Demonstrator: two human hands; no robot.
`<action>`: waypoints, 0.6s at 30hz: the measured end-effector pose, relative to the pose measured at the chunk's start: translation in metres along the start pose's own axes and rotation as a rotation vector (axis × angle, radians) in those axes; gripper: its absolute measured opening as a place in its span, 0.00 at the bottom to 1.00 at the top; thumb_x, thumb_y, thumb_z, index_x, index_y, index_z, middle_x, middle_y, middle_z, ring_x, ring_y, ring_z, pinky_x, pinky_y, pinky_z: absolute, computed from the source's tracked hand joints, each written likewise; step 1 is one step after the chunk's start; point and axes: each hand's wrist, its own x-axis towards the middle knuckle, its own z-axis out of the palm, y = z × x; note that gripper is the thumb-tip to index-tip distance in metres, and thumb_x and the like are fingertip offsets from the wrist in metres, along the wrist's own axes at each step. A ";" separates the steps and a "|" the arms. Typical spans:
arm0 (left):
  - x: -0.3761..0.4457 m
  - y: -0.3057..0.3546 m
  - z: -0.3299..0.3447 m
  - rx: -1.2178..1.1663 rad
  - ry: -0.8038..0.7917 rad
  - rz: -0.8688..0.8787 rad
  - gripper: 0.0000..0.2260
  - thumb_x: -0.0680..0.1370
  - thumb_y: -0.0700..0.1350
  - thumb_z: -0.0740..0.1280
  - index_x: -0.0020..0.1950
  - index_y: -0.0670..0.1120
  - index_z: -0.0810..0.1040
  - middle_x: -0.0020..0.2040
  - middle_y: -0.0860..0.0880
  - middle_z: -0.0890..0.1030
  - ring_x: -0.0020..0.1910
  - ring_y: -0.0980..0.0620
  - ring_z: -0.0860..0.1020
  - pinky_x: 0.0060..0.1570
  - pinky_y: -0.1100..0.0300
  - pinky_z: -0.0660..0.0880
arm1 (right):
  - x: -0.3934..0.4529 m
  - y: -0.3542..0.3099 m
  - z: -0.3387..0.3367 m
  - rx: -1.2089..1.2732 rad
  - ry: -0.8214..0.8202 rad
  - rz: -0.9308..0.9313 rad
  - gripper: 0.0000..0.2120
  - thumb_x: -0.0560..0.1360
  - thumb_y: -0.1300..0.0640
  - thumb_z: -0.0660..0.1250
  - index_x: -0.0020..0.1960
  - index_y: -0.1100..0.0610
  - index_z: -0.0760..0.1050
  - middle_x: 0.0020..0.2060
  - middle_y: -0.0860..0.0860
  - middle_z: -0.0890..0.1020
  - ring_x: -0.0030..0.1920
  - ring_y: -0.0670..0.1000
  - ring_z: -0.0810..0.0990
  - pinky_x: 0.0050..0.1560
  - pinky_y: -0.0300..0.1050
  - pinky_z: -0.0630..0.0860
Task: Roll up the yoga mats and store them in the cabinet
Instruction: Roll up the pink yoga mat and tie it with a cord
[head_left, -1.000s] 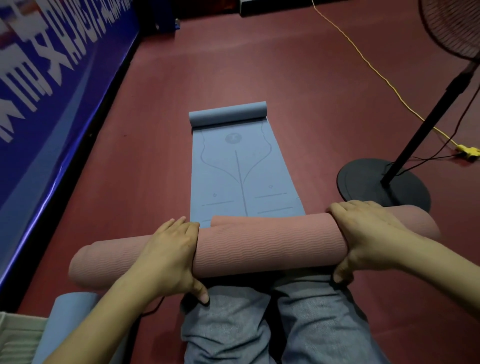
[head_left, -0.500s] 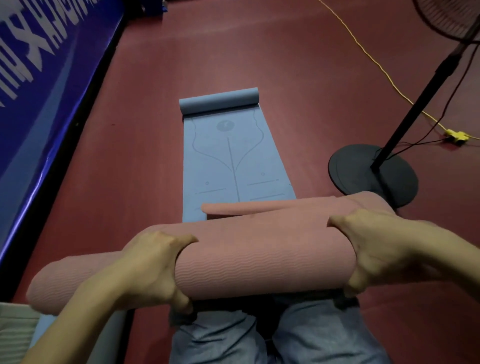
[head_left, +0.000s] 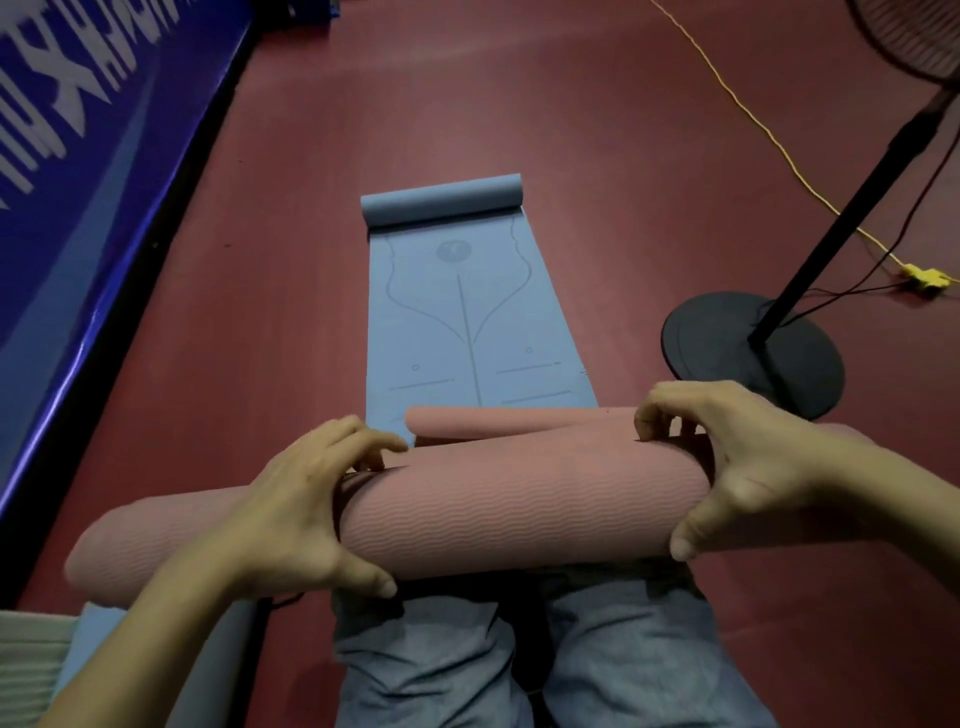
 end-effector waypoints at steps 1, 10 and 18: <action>-0.001 -0.004 0.001 -0.014 0.042 0.011 0.42 0.51 0.66 0.83 0.63 0.61 0.77 0.53 0.63 0.75 0.53 0.60 0.78 0.49 0.54 0.77 | 0.005 0.001 -0.005 0.020 -0.012 0.024 0.41 0.42 0.35 0.86 0.51 0.42 0.76 0.48 0.37 0.79 0.48 0.42 0.79 0.47 0.49 0.80; 0.008 0.018 0.003 0.334 -0.069 -0.072 0.57 0.55 0.78 0.69 0.78 0.48 0.70 0.71 0.53 0.77 0.68 0.50 0.78 0.66 0.53 0.75 | 0.018 -0.017 -0.021 -0.315 -0.161 0.088 0.42 0.62 0.29 0.75 0.70 0.48 0.76 0.44 0.40 0.80 0.46 0.45 0.80 0.46 0.38 0.78; 0.037 0.022 0.003 0.464 -0.242 -0.174 0.59 0.43 0.81 0.71 0.70 0.55 0.65 0.64 0.58 0.76 0.62 0.52 0.78 0.56 0.56 0.73 | 0.015 -0.023 0.008 -0.467 -0.186 0.019 0.68 0.57 0.22 0.73 0.82 0.45 0.40 0.71 0.46 0.68 0.71 0.50 0.68 0.70 0.45 0.66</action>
